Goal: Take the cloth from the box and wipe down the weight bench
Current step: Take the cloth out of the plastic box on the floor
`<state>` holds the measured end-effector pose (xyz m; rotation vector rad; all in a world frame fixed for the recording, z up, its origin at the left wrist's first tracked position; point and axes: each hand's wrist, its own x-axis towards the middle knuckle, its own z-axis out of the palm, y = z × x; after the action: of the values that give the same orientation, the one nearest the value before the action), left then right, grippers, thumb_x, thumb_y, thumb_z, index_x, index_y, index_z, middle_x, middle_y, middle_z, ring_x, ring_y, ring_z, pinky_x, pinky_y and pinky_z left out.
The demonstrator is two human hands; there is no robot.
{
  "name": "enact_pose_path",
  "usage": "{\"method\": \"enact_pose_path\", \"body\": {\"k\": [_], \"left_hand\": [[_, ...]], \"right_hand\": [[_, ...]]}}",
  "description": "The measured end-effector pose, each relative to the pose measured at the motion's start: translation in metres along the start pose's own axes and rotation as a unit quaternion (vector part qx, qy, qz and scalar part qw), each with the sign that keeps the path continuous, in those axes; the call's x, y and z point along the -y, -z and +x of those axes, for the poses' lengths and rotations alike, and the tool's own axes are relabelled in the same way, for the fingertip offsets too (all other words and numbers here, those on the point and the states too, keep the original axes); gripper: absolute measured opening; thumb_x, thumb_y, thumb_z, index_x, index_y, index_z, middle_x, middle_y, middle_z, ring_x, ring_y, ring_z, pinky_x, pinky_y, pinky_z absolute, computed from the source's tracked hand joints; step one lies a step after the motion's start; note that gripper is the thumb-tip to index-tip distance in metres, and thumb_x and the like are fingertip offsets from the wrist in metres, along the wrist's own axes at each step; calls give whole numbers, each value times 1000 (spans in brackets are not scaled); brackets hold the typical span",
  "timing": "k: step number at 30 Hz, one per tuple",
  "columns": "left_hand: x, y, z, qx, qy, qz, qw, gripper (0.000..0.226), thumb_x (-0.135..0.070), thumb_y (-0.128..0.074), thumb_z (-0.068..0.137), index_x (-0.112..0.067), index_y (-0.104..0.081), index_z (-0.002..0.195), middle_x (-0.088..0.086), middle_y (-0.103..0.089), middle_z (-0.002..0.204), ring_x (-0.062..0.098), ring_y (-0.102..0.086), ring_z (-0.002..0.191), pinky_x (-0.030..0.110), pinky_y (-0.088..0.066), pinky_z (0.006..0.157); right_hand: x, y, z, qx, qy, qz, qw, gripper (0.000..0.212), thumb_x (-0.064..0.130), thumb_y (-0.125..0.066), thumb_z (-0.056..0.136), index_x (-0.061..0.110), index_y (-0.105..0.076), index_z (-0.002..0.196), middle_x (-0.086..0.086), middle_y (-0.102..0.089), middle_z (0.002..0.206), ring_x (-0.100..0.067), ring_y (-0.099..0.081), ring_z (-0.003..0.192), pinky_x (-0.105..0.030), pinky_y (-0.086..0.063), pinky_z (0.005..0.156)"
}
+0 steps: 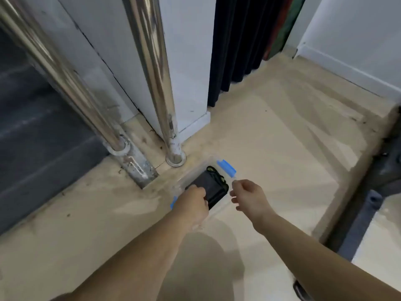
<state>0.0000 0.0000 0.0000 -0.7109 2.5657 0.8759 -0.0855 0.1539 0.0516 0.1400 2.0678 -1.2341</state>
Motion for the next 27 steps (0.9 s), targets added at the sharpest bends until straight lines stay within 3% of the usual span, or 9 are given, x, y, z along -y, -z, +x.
{"method": "enact_pose_path", "body": {"k": [3,7,11,14,19,22,25,27], "left_hand": [[14,-28,46,15,30,19,999,21,-19,-54,97,-2,-61,106,15,-57,126,32,-58,114,35,-47,94],[35,-58,89,39,73,18,996,36,-19,-58,95,-6,-53,128,16,-50,140,33,-54,125,38,-48,105],[47,-75,108,40,93,13,995,60,-24,-61,95,-8,-37,148,15,-41,150,33,-44,137,40,-43,113],[47,-85,120,57,121,20,991,75,-29,-63,94,-7,-25,155,15,-38,156,33,-40,142,40,-41,114],[40,-95,137,45,184,92,977,77,-50,-71,84,-13,-41,145,11,-41,148,31,-36,137,41,-40,109],[34,-102,138,40,198,76,976,62,-46,-71,82,-20,-50,134,9,-43,142,30,-38,133,41,-40,106],[18,-89,130,36,177,-26,983,45,-39,-66,79,-18,-61,120,7,-60,125,29,-55,118,38,-51,97],[-3,-63,118,27,146,-167,975,17,-23,-61,81,-16,-65,96,7,-68,98,28,-64,94,33,-54,83]], "right_hand": [[-25,-22,44,1,-4,-51,999,36,37,-49,103,5,-57,90,-4,-48,79,-23,-45,73,-34,-40,69],[-52,-38,83,9,-10,-41,999,47,40,-47,106,-5,-61,110,-9,-53,87,-24,-49,79,-38,-44,75],[-57,-27,94,-6,-41,54,998,29,35,-49,107,12,-67,108,-9,-69,108,-25,-57,86,-40,-51,83],[-59,-26,97,0,-44,54,998,21,31,-53,104,20,-69,97,-11,-72,116,-20,-58,88,-43,-51,98],[-60,-22,107,-2,-66,74,995,20,33,-58,101,19,-73,105,-7,-75,113,-22,-55,83,-39,-50,98],[-63,-20,110,-5,-83,96,992,22,33,-60,99,19,-74,110,-4,-78,109,-23,-57,81,-47,-48,110],[-55,-20,108,12,-101,111,989,21,30,-58,100,17,-71,109,-2,-77,111,-23,-61,86,-44,-45,111],[-41,-16,99,17,-102,117,988,16,23,-54,101,14,-68,102,-4,-71,103,-24,-60,88,-38,-46,96]]}}
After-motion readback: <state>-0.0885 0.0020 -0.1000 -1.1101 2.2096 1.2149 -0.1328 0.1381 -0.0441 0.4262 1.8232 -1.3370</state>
